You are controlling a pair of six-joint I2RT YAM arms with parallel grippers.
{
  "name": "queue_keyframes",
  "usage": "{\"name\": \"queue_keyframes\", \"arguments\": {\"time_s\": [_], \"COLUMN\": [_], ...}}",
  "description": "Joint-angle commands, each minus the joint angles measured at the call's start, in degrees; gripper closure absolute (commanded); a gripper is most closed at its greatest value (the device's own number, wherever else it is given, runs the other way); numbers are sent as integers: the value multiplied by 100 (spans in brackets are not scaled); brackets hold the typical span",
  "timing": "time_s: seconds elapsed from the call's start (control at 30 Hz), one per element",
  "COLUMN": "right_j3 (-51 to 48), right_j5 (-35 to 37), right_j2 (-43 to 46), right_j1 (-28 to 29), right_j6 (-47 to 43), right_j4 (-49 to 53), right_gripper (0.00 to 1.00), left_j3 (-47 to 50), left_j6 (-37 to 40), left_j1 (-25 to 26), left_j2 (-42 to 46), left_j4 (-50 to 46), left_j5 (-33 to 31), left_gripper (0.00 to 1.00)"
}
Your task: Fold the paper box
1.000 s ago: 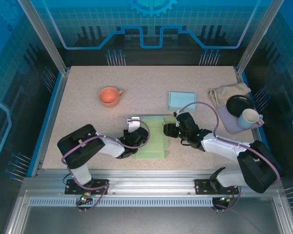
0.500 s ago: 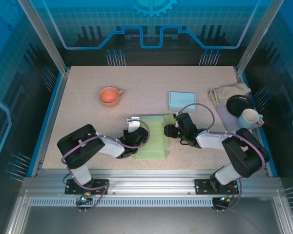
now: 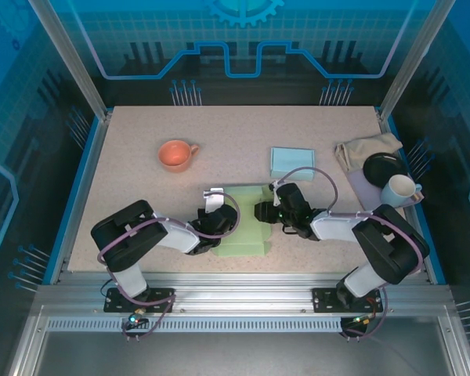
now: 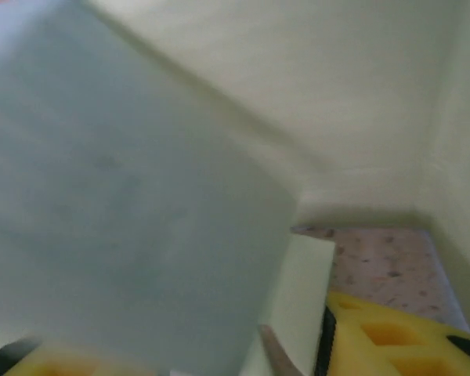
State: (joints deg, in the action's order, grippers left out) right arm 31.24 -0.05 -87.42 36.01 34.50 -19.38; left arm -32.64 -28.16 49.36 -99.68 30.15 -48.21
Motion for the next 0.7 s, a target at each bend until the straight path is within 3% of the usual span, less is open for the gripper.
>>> {"name": "queue_keyframes", "arguments": {"time_s": [0.0,0.33,0.67], "right_j3": [224,296,-57], "right_j5": [30,62,1118], "right_j2": [123,-253,1723], "right_j1": [303,468,503], "right_j6": [34,85,-558], "right_j4": [-75,-119,1802], "right_gripper": [51,51,48], "left_j3": [-14,-15,-3], "left_j6": [-49,-50,102], "left_j1": [58,56,54], "left_j2": [93,134,159], "left_j4": [-273,-334,-292], "left_j5": [73,37,-18], "left_gripper": [100,100,100]}}
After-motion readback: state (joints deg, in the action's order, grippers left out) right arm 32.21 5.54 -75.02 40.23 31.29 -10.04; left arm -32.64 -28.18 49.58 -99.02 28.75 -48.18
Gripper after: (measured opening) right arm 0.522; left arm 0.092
